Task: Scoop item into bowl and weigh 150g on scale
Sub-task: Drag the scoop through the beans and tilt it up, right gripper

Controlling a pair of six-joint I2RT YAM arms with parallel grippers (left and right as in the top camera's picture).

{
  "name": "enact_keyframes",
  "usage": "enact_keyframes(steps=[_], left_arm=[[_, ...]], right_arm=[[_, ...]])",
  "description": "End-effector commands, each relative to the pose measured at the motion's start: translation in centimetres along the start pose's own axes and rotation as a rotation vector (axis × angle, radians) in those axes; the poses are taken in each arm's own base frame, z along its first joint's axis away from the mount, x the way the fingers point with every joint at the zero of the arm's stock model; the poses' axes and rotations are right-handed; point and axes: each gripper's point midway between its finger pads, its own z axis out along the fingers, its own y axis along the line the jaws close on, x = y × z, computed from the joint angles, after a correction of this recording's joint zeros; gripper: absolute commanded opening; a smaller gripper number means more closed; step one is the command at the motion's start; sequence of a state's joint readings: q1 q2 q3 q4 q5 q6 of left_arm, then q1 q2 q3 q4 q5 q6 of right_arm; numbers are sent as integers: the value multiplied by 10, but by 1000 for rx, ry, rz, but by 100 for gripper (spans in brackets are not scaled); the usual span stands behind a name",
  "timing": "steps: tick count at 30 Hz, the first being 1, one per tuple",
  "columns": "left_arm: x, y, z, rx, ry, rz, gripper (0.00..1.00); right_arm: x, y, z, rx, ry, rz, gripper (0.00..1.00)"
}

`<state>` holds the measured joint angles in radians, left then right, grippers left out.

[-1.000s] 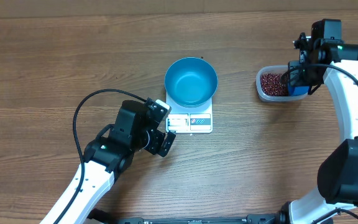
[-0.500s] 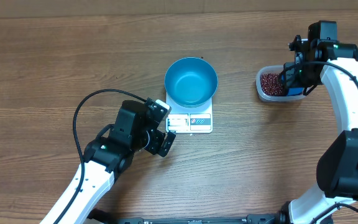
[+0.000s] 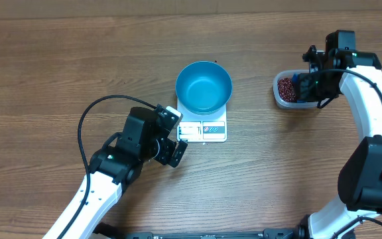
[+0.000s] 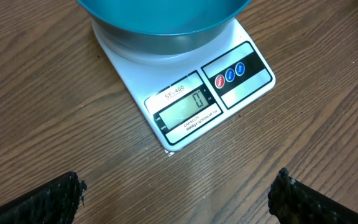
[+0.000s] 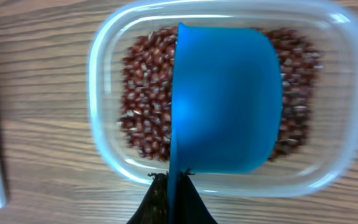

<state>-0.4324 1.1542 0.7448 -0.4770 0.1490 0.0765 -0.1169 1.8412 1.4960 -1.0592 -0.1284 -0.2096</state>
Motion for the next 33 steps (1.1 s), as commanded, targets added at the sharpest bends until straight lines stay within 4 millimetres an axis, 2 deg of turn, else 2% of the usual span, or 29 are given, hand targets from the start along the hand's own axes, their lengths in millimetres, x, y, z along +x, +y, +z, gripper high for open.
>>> enact_keyframes(steps=[1,4,7,10,14,19,33], left_arm=[[-1,-1,0,1,-5,-13,100],[-1,-1,0,0,-6,-12,99],[-1,-1,0,0,-6,-12,100],[-1,-1,0,1,-5,-13,99],[-1,-1,0,1,-5,-13,100],[-1,-1,0,0,-6,-12,100],[-1,-1,0,1,-5,-13,100]], right_arm=[[7,24,10,-135,30,30,4],[8,28,9,-157,35,40,4],[8,23,8,-164,33,105,4],[5,22,2,-256,11,152,4],[5,4,-7,-337,-20,241,4],[8,-9,-10,-335,-22,274,4],[9,-6,-11,-355,-19,279,4]])
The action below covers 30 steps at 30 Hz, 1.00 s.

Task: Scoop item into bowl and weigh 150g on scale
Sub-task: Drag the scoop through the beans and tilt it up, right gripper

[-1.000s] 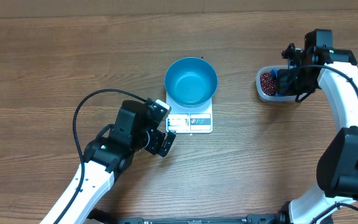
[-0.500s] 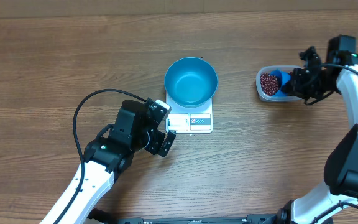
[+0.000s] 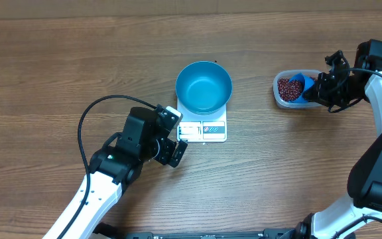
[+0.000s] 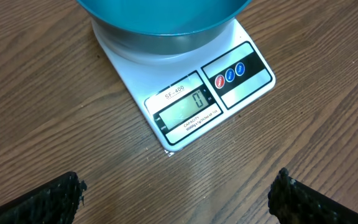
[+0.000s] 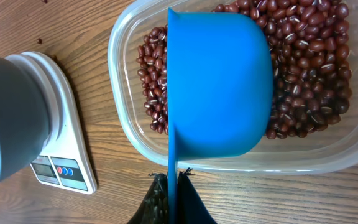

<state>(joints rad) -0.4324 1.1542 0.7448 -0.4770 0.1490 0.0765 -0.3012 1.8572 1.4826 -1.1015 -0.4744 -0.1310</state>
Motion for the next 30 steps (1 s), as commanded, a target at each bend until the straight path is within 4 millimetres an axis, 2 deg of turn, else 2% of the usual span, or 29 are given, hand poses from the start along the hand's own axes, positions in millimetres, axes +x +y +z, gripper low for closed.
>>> enact_keyframes(steps=[1,7,17,21,30], left_arm=[[-1,-1,0,1,-5,-13,100],[-1,-1,0,1,-5,-13,99],[-1,-1,0,1,-5,-13,100],[-1,-1,0,1,-5,-13,100],[-1,-1,0,1,-5,-13,100]], right_arm=[[2,8,1,-59,5,8,4],[-2,11,-7,-144,-20,38,4],[-10,1,-29,-272,-89,114,4],[-12,3,-42,-358,-124,98,4],[-7,0,-50,-374,-120,95,4]])
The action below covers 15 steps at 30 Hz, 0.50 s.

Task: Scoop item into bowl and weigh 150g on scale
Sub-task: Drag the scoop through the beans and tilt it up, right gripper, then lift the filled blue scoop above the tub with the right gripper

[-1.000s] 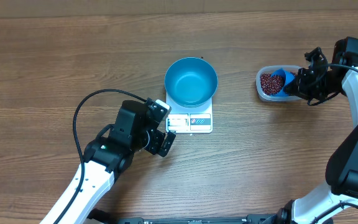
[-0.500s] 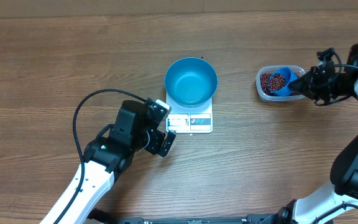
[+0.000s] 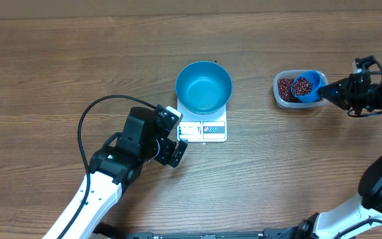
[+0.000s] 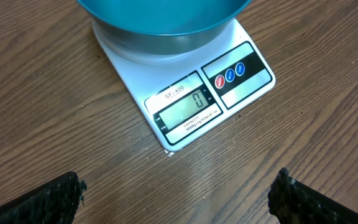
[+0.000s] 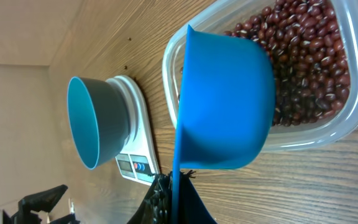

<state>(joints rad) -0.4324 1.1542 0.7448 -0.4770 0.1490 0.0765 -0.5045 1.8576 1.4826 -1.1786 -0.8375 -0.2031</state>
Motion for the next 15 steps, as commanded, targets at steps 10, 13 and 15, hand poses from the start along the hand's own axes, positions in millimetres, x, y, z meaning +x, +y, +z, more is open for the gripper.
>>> enact_keyframes(steps=[10,13,15], left_arm=[[-1,-1,0,1,-5,-13,100],[-1,-1,0,1,-5,-13,100],[-1,-1,0,1,-5,-13,99]], right_arm=[[-3,0,-12,-41,-30,-11,4],[-1,2,-15,-55,-29,-19,4],[0,3,-16,-56,-28,-27,4]])
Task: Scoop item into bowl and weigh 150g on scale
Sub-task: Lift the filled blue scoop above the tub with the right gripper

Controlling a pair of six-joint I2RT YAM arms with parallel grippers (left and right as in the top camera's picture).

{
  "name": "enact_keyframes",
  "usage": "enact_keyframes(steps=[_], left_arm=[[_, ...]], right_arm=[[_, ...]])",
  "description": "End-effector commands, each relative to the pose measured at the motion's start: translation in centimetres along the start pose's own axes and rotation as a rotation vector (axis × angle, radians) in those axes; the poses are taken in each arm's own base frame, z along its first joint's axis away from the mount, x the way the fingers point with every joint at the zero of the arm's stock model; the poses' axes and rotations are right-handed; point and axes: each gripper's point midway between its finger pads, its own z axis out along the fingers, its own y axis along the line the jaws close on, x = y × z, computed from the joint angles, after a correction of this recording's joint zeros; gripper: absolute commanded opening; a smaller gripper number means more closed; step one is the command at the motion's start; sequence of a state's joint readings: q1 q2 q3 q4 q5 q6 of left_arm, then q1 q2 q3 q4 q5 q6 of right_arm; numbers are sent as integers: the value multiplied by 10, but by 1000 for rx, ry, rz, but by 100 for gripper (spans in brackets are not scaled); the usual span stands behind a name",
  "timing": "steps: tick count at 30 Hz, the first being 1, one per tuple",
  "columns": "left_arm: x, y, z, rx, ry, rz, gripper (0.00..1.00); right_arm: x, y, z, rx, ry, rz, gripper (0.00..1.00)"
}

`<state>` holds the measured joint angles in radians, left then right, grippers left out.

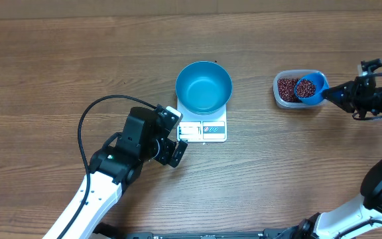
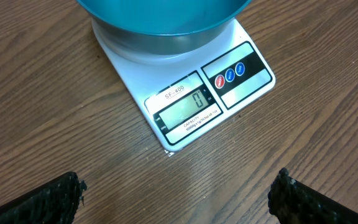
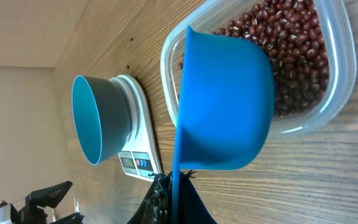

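Observation:
An empty blue bowl (image 1: pixel 203 87) stands on the white scale (image 1: pixel 203 130), whose display (image 2: pixel 184 109) reads 0. At the right, a clear tub of red beans (image 1: pixel 286 89) sits on the table. My right gripper (image 1: pixel 345 94) is shut on the handle of a blue scoop (image 1: pixel 308 87) holding beans, over the tub's right end. In the right wrist view the scoop (image 3: pixel 225 106) shows its underside above the tub (image 3: pixel 303 68). My left gripper (image 2: pixel 178 193) is open over bare wood just in front of the scale, holding nothing.
The wooden table (image 1: pixel 58 60) stretches all round. A black cable (image 1: pixel 95 113) loops from the left arm over the table's left middle.
The right gripper and the bean-filled scoop have shifted slightly right and toward the tub's right edge. The left arm, bowl and scale are unchanged.
First the right gripper held the scoop mouth-down in the tub over the beans. Then the arm had swung out to the right with the scoop tilted in the tub. Later the scoop sat upright with beans in it, and now it hangs at the tub's right end.

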<state>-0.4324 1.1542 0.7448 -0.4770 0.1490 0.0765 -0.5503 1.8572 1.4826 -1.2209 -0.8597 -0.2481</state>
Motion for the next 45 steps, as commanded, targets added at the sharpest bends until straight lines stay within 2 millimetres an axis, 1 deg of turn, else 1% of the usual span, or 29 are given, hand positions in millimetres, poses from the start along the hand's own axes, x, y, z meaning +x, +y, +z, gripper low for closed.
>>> enact_keyframes(steps=[1,7,45], left_arm=[[-1,-1,0,0,-6,-13,100],[-1,-1,0,1,-5,-13,99],[-1,-1,0,1,-5,-13,100]], right_arm=[[-2,11,-5,-38,-14,-44,4],[-4,17,-10,-38,-17,-57,4],[0,18,-10,-40,-2,-64,4]])
